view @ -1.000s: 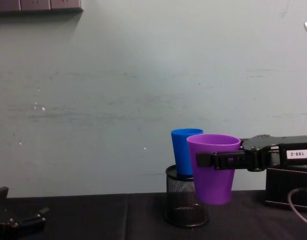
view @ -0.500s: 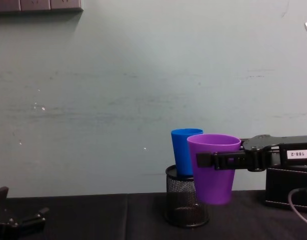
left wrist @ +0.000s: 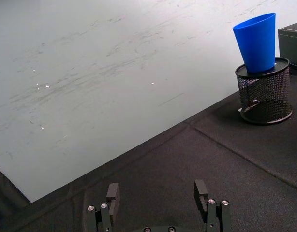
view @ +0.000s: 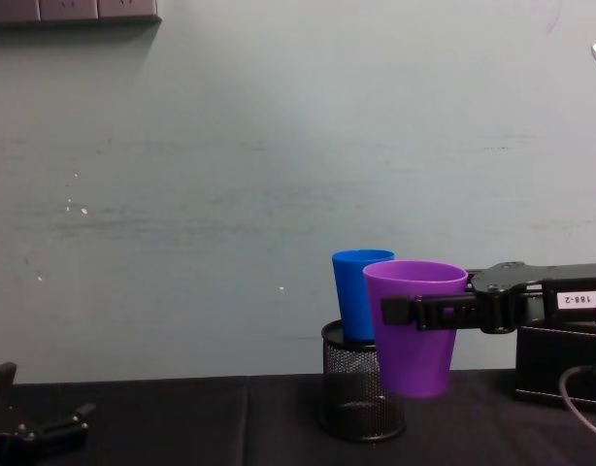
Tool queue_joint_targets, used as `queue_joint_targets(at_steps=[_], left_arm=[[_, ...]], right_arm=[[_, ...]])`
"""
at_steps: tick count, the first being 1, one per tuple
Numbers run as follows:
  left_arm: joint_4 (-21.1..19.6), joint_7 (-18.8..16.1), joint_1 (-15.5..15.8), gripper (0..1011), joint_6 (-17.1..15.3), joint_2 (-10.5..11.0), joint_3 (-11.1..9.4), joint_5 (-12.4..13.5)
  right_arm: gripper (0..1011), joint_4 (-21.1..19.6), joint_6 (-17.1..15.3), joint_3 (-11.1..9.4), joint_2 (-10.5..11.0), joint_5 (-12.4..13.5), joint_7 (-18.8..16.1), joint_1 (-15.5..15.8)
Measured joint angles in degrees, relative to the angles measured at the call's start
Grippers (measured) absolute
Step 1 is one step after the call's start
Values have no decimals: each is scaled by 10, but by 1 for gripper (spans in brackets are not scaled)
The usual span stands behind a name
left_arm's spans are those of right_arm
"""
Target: Pick up one cup with a gripper and tap it against the other cup.
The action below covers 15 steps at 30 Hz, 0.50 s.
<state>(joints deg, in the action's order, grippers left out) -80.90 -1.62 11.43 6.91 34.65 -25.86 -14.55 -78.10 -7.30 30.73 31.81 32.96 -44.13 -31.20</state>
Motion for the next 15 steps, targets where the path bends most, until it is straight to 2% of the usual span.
queue_joint_targets(at_steps=[15], left_arm=[[0,0,0,1011,0,0,0,0]], right_arm=[[732,0,0,0,0,0,0,0]])
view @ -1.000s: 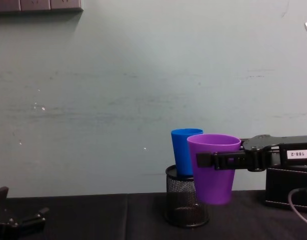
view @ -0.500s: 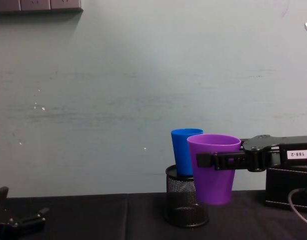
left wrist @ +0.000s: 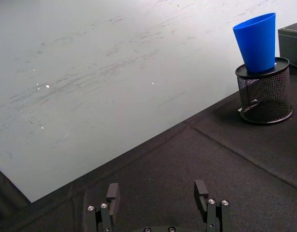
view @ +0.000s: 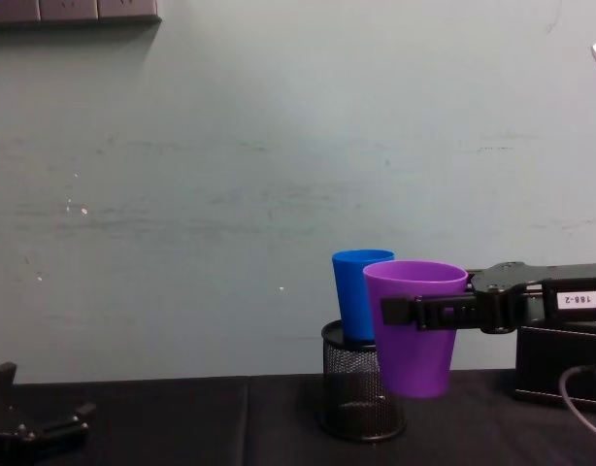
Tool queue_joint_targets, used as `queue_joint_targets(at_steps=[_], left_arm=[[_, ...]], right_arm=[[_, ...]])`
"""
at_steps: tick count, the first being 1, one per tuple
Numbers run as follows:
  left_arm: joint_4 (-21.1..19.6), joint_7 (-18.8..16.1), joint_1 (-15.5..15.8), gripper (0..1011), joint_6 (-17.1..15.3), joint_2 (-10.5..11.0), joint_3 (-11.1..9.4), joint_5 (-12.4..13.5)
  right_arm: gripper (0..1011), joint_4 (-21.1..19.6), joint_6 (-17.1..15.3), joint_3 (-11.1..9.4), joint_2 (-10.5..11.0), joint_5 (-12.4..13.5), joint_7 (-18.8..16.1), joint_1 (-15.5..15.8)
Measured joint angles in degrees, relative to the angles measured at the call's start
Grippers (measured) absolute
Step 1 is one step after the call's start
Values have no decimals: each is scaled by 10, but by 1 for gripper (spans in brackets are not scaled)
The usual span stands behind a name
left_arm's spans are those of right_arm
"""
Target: Pick up one cup with a gripper and tap it against the other cup.
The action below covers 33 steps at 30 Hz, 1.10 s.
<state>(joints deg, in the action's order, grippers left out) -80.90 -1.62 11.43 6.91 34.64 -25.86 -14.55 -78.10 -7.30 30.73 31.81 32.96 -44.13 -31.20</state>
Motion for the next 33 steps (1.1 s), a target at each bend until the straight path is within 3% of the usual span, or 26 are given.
queue_joint_targets(at_steps=[22,33], left_arm=[[0,0,0,1011,0,0,0,0],[0,0,0,1011,0,0,0,0]], right_arm=[[732,1,0,1,0,0,0,-1],[732,56,18,23,-36,-10,23,-42]])
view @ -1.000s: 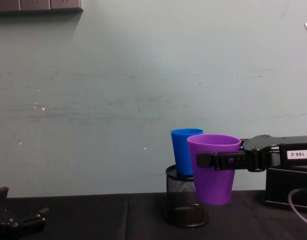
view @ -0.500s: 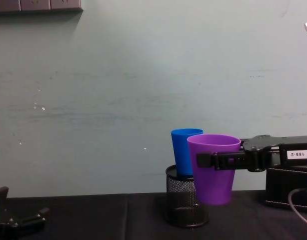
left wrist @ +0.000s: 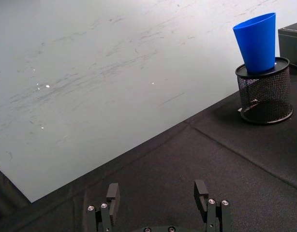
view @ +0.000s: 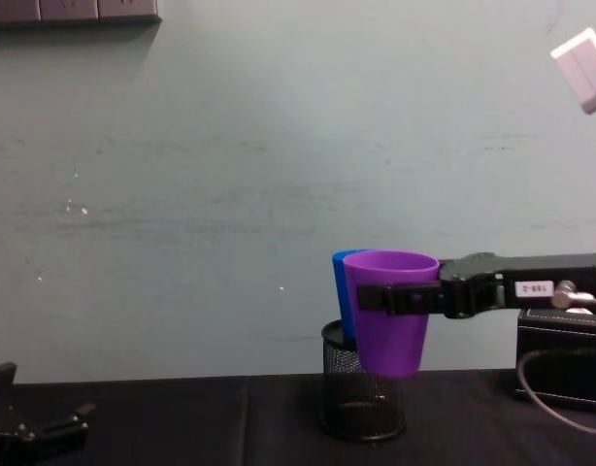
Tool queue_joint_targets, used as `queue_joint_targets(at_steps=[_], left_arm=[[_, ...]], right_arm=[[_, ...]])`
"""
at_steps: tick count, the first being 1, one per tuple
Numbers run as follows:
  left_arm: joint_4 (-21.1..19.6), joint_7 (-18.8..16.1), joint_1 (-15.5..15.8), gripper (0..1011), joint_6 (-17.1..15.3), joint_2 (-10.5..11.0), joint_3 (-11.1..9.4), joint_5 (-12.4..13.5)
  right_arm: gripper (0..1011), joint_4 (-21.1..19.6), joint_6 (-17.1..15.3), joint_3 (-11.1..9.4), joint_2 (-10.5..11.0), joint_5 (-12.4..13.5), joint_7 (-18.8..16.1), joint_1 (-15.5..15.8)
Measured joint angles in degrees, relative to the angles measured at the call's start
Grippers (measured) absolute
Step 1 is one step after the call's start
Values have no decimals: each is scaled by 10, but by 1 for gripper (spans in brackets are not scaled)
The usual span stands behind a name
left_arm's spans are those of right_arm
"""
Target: Pick up one cup with a gripper and tap it against the other cup.
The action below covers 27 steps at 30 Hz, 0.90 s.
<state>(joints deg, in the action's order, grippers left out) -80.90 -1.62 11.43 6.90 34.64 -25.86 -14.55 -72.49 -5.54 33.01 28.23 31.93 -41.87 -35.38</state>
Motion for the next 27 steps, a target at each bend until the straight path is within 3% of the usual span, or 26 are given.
queue_joint_targets(at_steps=[15,27], left_arm=[[0,0,0,1012,0,0,0,0],[0,0,0,1012,0,0,0,0]], right_arm=[[732,135,0,3,-68,3,4,-70],[732,195,18,0,-103,-15,17,-94]])
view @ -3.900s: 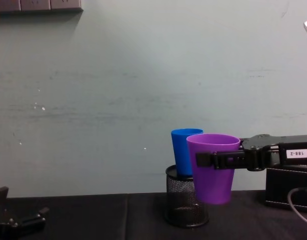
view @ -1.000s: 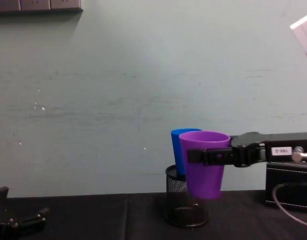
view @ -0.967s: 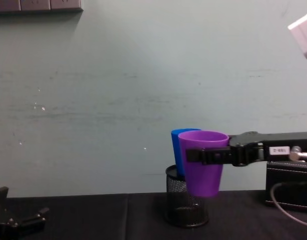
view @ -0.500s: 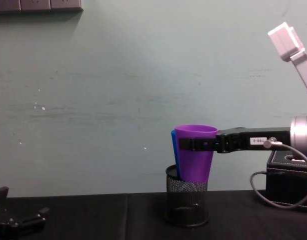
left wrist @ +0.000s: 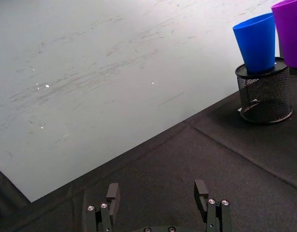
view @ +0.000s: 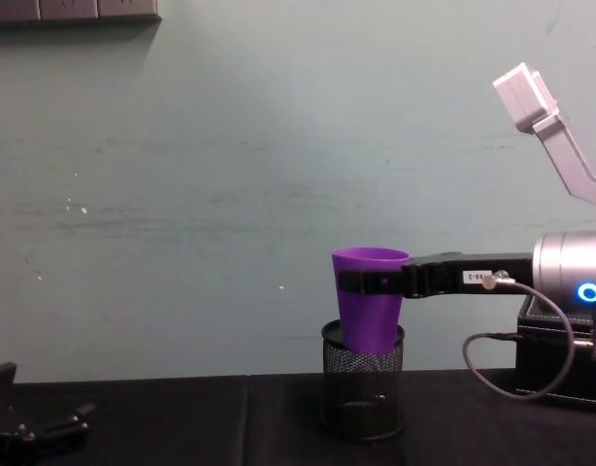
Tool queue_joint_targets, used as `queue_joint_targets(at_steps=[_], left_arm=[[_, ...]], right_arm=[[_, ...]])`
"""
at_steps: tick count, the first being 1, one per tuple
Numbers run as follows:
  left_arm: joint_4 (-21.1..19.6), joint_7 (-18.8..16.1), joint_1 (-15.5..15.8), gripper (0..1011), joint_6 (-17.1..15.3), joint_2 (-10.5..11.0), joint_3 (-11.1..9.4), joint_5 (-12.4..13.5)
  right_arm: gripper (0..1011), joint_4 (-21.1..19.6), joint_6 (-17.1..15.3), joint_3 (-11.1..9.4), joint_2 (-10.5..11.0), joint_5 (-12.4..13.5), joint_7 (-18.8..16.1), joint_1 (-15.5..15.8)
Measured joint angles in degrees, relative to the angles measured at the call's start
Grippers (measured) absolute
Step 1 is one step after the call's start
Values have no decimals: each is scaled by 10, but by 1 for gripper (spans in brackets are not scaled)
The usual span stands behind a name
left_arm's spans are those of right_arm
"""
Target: Pick up one cup with a gripper and tap it against the other cup.
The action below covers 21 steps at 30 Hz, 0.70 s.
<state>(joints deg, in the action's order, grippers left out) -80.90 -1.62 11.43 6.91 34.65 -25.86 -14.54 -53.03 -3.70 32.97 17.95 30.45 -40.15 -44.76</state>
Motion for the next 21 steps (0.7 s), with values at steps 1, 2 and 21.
queue_joint_targets(at_steps=[1,2,21], left_arm=[[0,0,0,1011,0,0,0,0],[0,0,0,1011,0,0,0,0],[0,0,0,1011,0,0,0,0]], right_arm=[[732,0,0,0,0,0,0,0],[732,6,4,-2,-4,-2,2,-2],[732,103,49,-17,-51,-41,7,-45]])
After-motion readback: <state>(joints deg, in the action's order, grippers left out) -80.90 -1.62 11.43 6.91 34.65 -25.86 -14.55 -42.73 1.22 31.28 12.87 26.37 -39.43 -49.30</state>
